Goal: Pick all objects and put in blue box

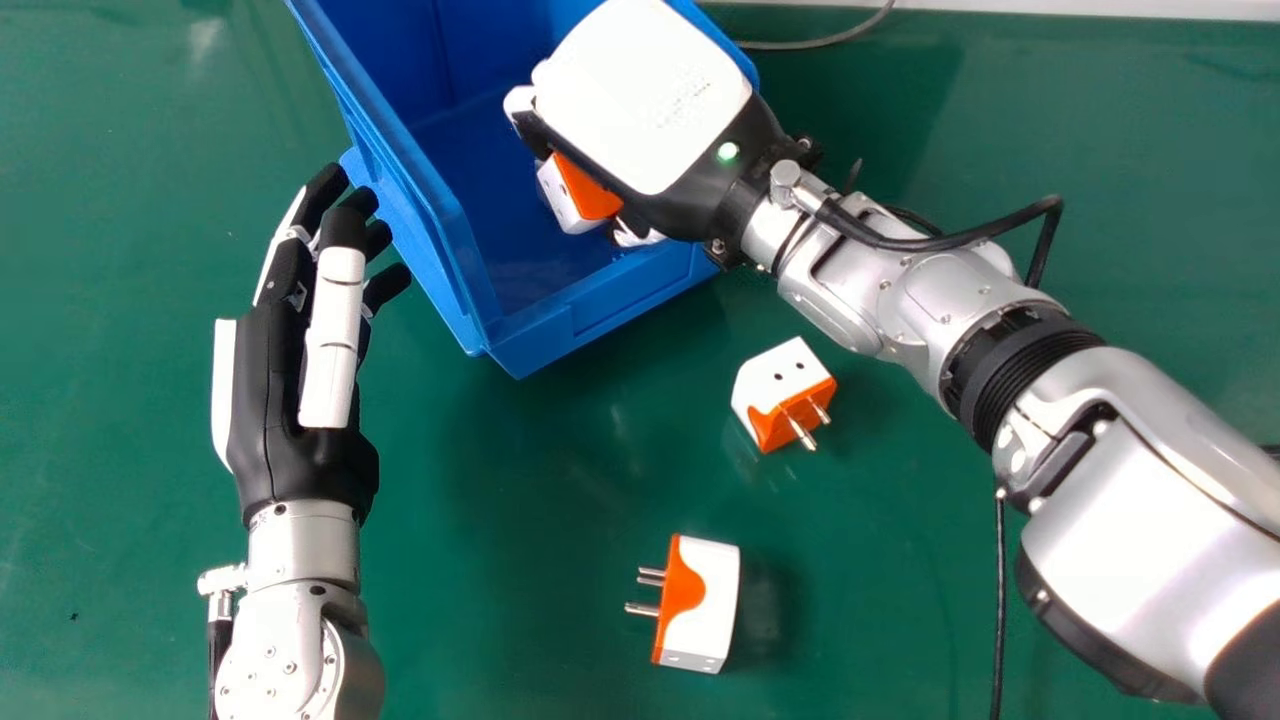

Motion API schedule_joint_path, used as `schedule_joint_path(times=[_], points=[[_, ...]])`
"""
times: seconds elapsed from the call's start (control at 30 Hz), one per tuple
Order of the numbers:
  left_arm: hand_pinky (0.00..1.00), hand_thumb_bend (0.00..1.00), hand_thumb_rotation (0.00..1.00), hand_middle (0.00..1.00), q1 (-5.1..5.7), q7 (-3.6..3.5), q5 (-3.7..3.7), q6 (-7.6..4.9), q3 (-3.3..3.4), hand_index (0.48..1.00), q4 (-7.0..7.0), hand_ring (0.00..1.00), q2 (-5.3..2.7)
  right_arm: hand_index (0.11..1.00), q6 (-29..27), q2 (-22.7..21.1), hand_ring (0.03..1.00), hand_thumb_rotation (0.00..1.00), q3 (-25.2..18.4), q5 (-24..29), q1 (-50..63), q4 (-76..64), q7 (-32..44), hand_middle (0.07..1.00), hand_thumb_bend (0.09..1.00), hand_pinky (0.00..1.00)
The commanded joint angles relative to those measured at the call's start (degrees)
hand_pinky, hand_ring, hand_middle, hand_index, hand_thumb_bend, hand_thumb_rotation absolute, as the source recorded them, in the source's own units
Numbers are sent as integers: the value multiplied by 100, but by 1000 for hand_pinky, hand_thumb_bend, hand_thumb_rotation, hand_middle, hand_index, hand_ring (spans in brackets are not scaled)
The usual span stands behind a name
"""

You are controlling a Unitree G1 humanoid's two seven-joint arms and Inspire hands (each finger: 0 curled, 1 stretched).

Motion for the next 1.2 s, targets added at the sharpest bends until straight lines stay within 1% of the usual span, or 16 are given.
schedule_joint_path(times=[0.0, 0.07, 0.17, 0.27, 0.33, 0.47, 0.5, 0.67, 0.7, 0.87, 0.9, 0.93, 0.97, 1.03, 1.13, 1.17], points=[[809, 696, 754, 872, 21, -11, 47, -93, -31, 869, -95, 863, 34, 520, 286, 81, 433, 0, -71, 153, -329, -27, 278, 512, 507, 337], [807, 699, 755, 871, 4, -33, 4, -86, -20, 867, -76, 862, 29, 526, 536, 101, 436, 0, 87, 1, -348, -33, 421, 513, 504, 331], [807, 699, 755, 871, -19, -59, -31, -97, -11, 867, -41, 862, 21, 526, 775, 81, 436, 0, 315, -197, -327, -81, 231, 513, 504, 331], [806, 700, 757, 871, -24, -41, 2, -91, -19, 866, -28, 861, 24, 517, 926, 90, 473, 0, 426, -256, -308, -96, 156, 513, 509, 357], [806, 700, 757, 871, -28, -32, 11, -96, -23, 866, -21, 861, 16, 517, 1009, 120, 473, 0, 460, -232, -321, -97, 344, 513, 509, 357], [806, 700, 757, 871, -8, -11, 41, -67, -45, 866, -79, 861, 12, 517, 1134, 167, 473, 0, 484, -170, -320, -130, 662, 513, 509, 357], [805, 701, 759, 870, -6, -11, 34, -55, -46, 864, -93, 861, 9, 592, 1158, 173, 570, 63, 488, -171, -317, -145, 692, 600, 607, 440], [805, 701, 759, 870, -33, -32, 12, -46, -36, 864, -64, 861, 26, 592, 1138, 161, 570, 63, 477, -142, -301, -193, 647, 600, 607, 440], [803, 703, 760, 869, -41, -30, 14, -54, -35, 862, -49, 860, 24, 674, 1124, 153, 656, 128, 476, -139, -298, -199, 620, 680, 686, 539], [803, 703, 760, 869, -62, -17, 67, -141, -38, 862, 35, 860, 29, 674, 954, 44, 656, 128, 397, -63, -210, -245, 332, 680, 686, 539], [803, 703, 760, 869, -62, -13, 71, -149, -38, 862, 43, 860, 22, 674, 928, 9, 656, 128, 365, -35, -184, -264, 331, 680, 686, 539], [802, 704, 760, 868, -60, -9, 70, -146, -35, 861, 40, 860, 16, 739, 881, -46, 725, 185, 292, 34, -135, -300, 314, 744, 750, 621], [802, 704, 760, 868, -59, -16, 50, -128, -33, 861, 29, 860, 10, 739, 825, -128, 725, 185, 134, 193, -28, -372, 255, 744, 750, 621], [802, 704, 760, 868, -51, -24, 51, -130, -33, 861, 18, 860, 17, 739, 665, -292, 725, 185, -214, 566, 197, -583, 189, 744, 750, 621], [802, 704, 760, 868, -49, -7, 43, -96, -14, 861, -6, 860, 25, 739, 596, -664, 725, 185, -753, 1061, 766, -1535, 302, 744, 750, 621], [802, 702, 762, 869, -62, -25, 32, -112, -3, 861, 17, 860, 41, 791, 664, -830, 780, 261, -956, 1206, 1096, -2127, 453, 795, 800, 681]])
